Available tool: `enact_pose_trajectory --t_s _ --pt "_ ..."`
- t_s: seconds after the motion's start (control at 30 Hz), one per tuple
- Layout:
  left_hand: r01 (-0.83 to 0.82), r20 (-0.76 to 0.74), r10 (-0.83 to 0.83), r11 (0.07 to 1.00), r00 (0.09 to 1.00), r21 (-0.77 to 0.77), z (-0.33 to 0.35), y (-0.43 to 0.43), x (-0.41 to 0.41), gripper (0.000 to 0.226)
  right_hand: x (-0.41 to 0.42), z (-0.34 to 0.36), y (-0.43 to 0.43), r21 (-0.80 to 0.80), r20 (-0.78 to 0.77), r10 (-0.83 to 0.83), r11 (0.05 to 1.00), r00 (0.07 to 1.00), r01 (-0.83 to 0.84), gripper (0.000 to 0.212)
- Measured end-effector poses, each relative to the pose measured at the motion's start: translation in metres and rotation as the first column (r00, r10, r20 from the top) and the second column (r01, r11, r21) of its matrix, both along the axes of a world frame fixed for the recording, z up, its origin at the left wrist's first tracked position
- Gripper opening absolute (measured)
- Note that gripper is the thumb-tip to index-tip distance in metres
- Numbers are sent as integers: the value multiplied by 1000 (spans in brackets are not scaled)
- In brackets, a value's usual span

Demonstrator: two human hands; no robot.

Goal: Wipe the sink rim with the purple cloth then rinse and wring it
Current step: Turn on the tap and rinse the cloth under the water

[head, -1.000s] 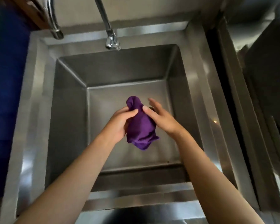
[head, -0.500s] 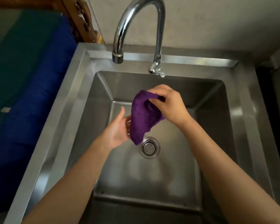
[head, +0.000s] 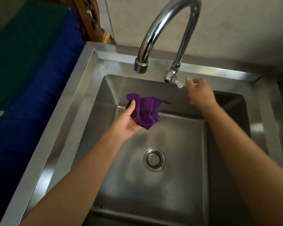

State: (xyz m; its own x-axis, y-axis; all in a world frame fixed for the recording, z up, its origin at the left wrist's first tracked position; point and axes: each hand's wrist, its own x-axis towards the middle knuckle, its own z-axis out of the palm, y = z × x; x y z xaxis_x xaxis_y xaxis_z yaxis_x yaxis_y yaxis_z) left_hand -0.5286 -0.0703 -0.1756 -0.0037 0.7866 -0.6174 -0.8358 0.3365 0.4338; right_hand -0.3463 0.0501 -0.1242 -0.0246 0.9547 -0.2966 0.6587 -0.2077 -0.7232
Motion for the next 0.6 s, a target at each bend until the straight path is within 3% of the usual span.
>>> enact_pose_trajectory --t_s 0.1,0.2,0.33,0.6 --pt "59 -29 -58 997 998 55 -7 0 -2 28 -21 1 30 -293 -24 99 951 995 -102 51" --pt "74 -41 -71 995 997 65 -12 0 -8 46 -33 -3 39 -390 -119 157 900 980 -192 54" --pt "84 -74 -79 994 994 67 -14 1 -16 49 -36 -5 42 -330 -162 150 923 975 -197 54" --pt "46 -60 -41 994 997 97 -13 3 -24 54 -47 6 38 -217 21 152 966 988 -144 42"
